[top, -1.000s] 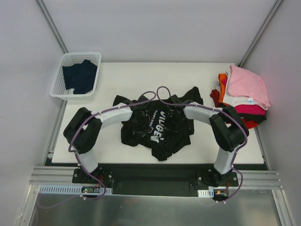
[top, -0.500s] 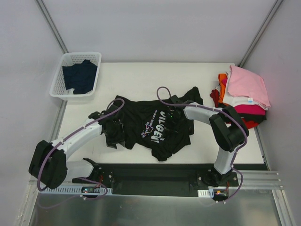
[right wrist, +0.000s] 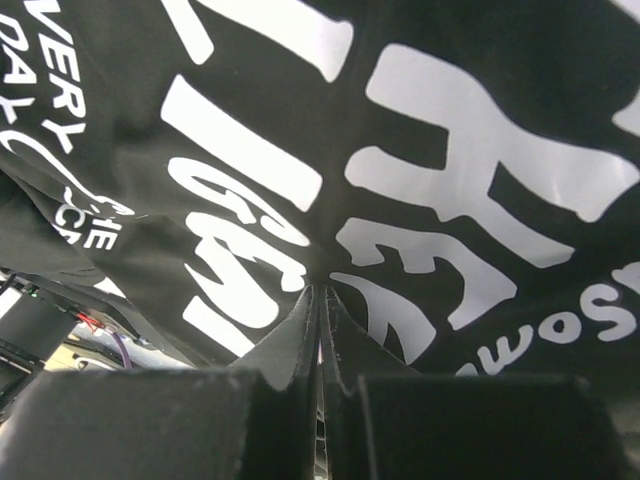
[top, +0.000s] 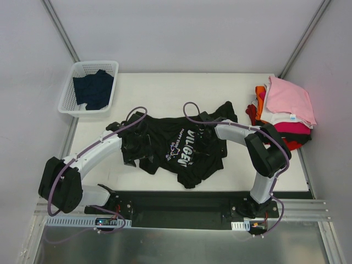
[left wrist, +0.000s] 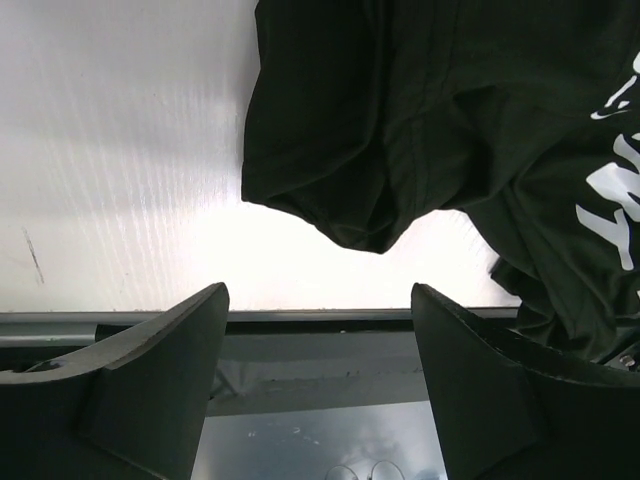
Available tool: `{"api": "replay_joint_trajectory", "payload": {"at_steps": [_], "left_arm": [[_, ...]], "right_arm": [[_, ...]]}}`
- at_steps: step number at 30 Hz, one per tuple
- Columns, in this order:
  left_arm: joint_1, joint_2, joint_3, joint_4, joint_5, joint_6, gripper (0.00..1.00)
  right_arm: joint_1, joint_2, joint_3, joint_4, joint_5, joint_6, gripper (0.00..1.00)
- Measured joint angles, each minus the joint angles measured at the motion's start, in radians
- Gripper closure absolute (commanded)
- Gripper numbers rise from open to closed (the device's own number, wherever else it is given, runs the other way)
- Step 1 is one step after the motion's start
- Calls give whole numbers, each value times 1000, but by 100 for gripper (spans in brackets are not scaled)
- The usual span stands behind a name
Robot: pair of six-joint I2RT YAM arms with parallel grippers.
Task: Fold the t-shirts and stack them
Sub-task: Flatten out the tshirt
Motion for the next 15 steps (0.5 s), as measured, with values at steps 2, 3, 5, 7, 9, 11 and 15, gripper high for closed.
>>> {"api": "replay_joint_trajectory", "payload": {"at_steps": [2,3,5,7,9,11,15], "left_arm": [[0,13,-3,15,1,-1,30],[0,18,-7,31,3,-3,31],[0,26,-20,60,14,-13,31],[-1,38,-36,92,30,-22,30],[-1,54,-47,122,51,-25,28],[-2,77,-51,153,72,-25,28],[-24,150,-45,221,107,-19,29]], "right_arm": [[0,-1,0,-3,3,-3,99],[0,-2,0,-3,3,-4,99],[0,-2,0,-3,6,-5,99],[0,-2,0,-4,6,-7,99],[0,-2,0,-4,6,-7,99],[0,-2,0,-4,6,-7,99],[0,-2,0,-4,6,-7,99]]}}
